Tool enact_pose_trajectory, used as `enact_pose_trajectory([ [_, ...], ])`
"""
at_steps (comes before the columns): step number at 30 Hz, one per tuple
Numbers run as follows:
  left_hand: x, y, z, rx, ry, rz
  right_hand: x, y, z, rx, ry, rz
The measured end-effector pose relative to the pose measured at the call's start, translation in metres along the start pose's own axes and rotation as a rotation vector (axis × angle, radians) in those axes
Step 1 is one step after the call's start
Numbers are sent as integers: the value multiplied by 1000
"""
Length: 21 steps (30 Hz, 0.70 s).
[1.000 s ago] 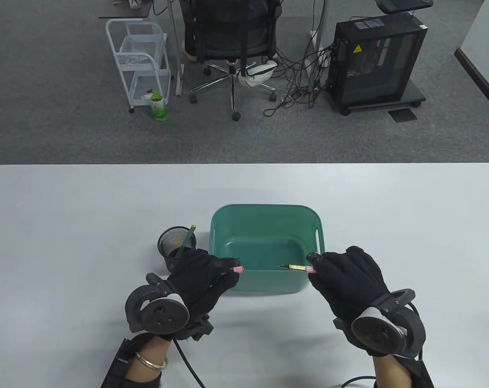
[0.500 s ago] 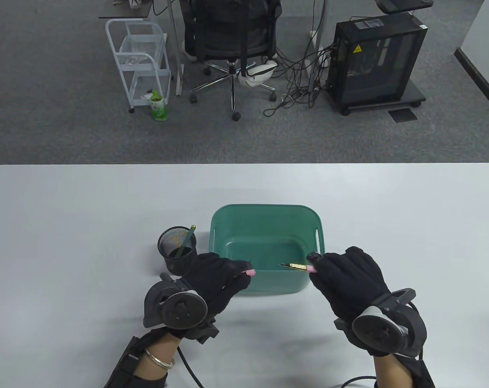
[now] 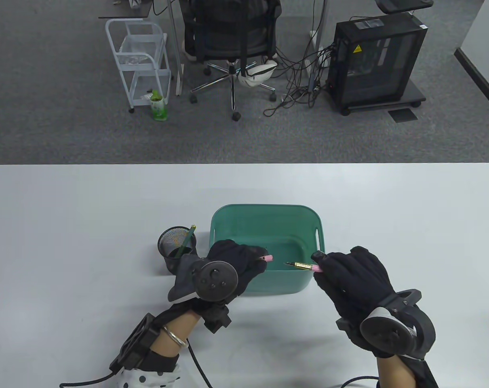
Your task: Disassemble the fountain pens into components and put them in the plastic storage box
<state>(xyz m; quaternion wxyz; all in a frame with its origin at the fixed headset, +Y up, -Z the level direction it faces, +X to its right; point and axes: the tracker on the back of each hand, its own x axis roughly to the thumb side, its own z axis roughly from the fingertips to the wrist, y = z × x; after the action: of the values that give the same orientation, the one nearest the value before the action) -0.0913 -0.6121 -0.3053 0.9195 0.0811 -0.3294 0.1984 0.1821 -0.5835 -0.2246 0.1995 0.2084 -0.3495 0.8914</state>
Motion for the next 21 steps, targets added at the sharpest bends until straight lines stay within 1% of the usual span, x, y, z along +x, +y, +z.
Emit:
enact_pose_trajectory([
  [5,-7,-6,-17,-32,69,-6,1,1,0,7,-5,-8],
  [8,-13,-11,-25,-71,96,24,2,1,0,8,-7,-14],
  [15,-24,-21,-34,-108,162,19,2,2,0,15,-6,-22],
  [21,-31,-29,-37,-140,192,9,3,2,0,16,-9,-23],
])
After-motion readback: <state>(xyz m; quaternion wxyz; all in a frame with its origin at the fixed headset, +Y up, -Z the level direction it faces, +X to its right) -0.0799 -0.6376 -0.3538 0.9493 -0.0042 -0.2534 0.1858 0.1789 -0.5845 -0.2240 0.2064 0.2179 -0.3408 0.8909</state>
